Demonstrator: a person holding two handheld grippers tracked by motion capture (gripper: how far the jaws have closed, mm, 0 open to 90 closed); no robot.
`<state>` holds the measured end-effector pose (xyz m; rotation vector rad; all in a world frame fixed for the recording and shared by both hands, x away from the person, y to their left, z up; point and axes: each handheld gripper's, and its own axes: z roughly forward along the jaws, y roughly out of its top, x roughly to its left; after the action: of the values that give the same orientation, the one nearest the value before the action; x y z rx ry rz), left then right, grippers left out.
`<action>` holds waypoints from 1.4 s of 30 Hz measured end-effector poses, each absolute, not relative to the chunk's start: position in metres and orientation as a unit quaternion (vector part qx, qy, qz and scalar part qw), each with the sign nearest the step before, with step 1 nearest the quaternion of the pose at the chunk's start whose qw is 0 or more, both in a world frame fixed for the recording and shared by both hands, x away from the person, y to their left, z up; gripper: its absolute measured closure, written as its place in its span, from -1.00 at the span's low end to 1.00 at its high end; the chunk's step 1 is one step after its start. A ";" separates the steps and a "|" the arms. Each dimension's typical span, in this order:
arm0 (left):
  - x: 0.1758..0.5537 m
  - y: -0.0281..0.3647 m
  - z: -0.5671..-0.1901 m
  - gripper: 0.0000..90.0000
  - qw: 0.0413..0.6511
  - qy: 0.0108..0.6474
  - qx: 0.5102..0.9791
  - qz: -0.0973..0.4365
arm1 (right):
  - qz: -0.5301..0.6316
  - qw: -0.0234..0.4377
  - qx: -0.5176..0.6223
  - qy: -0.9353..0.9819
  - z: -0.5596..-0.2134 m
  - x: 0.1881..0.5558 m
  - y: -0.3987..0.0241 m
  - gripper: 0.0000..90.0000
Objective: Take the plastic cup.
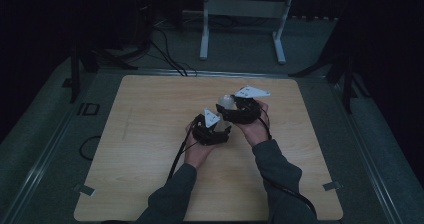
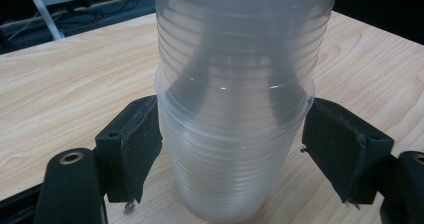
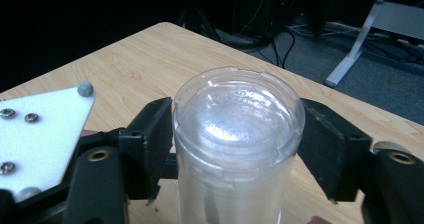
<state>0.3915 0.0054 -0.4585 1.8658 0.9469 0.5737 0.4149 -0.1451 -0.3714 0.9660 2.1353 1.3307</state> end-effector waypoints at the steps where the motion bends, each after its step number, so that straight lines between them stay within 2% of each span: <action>1: 0.392 0.005 -0.460 -0.49 0.467 0.387 0.760 0.233 | 0.482 0.221 0.350 0.773 -0.371 0.415 -0.145 -0.21; 2: 0.392 0.004 -0.460 -0.51 0.465 0.386 0.761 0.235 | 0.481 0.220 0.352 0.772 -0.371 0.415 -0.144 -0.14; 4: 0.393 0.003 -0.460 -0.53 0.466 0.387 0.760 0.236 | 0.484 0.213 0.356 0.771 -0.371 0.415 -0.145 -0.13; 20: 0.390 0.000 -0.458 -0.52 0.468 0.384 0.757 0.243 | 0.492 0.207 0.355 0.768 -0.361 0.414 -0.150 -0.13; 27: 0.394 0.000 -0.459 -0.62 0.475 0.384 0.755 0.238 | 0.486 0.203 0.358 0.771 -0.364 0.415 -0.148 -0.13; 42: 0.396 -0.001 -0.460 -0.56 0.486 0.385 0.744 0.251 | 0.492 0.190 0.361 0.769 -0.365 0.415 -0.147 -0.13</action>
<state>0.3958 -0.0008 -0.4604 1.8094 0.9368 0.6097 0.4150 -0.1467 -0.3654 1.0146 2.1623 1.3816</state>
